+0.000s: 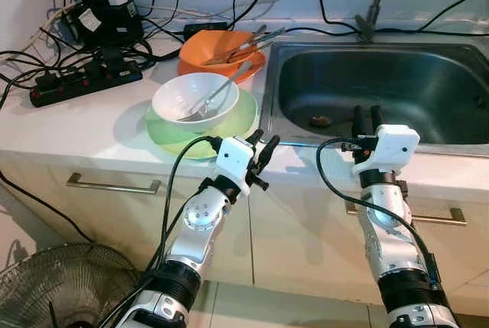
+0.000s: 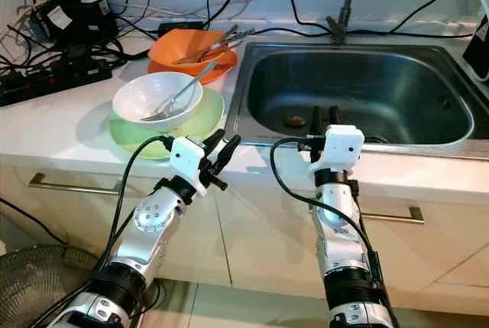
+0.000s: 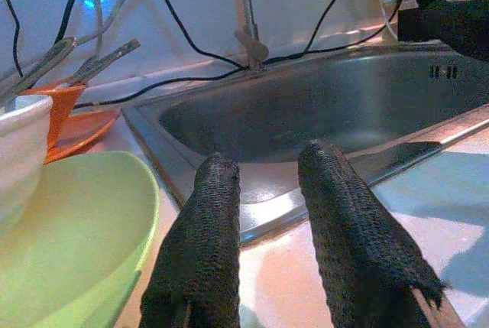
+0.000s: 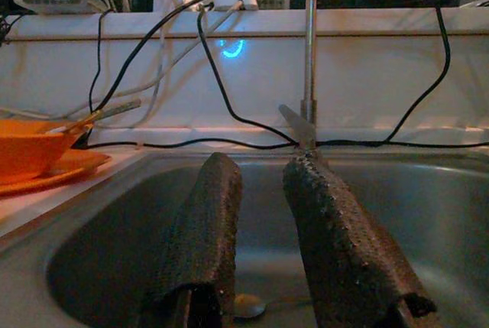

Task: Kitchen organization

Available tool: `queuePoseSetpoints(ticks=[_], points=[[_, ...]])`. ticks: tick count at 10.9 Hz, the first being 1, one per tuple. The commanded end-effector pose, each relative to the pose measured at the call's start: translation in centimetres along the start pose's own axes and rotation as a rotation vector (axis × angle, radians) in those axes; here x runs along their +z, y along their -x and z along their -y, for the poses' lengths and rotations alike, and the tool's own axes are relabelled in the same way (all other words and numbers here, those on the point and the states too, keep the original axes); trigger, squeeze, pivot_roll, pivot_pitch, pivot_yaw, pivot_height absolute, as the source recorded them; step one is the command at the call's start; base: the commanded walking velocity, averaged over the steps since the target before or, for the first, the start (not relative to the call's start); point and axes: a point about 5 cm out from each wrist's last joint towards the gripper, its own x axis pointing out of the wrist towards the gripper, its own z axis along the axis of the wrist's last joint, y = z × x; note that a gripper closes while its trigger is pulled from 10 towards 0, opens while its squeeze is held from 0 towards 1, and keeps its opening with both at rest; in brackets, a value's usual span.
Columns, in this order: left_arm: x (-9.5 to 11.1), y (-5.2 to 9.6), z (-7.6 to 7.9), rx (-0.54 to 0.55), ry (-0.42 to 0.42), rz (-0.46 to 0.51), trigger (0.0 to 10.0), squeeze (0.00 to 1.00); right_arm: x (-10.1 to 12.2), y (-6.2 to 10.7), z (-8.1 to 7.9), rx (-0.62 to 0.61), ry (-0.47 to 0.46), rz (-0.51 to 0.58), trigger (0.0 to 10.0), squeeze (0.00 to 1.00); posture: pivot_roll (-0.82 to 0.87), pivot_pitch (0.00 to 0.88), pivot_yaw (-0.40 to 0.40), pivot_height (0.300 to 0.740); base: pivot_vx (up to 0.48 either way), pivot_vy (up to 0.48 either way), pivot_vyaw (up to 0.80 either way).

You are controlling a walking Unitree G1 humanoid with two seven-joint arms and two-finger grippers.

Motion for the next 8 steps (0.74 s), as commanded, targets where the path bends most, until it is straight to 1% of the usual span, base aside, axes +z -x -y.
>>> queuePoseSetpoints(ticks=[1, 5, 6, 7, 8], points=[[-0.2, 0.2, -0.2, 0.008, -0.004, -0.015, 10.0, 0.00, 0.5, -0.3, -0.2, 0.007, 0.003, 0.024, 10.0, 0.00, 0.01, 0.044, 0.100, 0.740, 0.000, 0.000, 0.00], [-0.2, 0.2, -0.2, 0.008, -0.004, -0.015, 10.0, 0.00, 0.5, -0.3, -0.2, 0.007, 0.003, 0.024, 10.0, 0.00, 0.01, 0.044, 0.100, 0.740, 0.000, 0.000, 0.00], [3.1, -1.5, -1.6, 0.041, -0.071, 0.103, 10.0, 0.00, -0.7, 1.6, -2.5, 0.031, -0.028, -0.050, 10.0, 0.00, 0.01, 0.047, 0.103, 0.740, 0.000, 0.000, 0.00], [4.4, -2.1, -1.9, 0.050, -0.092, 0.150, 10.0, 0.00, -1.2, 2.2, -3.5, 0.041, -0.047, -0.076, 10.0, 0.00, 0.01, 0.047, 0.103, 0.740, 0.000, 0.000, 0.00], [3.2, -1.5, -1.4, 0.042, -0.071, 0.124, 10.0, 0.00, -1.2, 2.1, -3.5, 0.040, -0.048, -0.076, 10.0, 0.00, 0.01, 0.048, 0.104, 0.740, 0.000, 0.000, 0.00]])
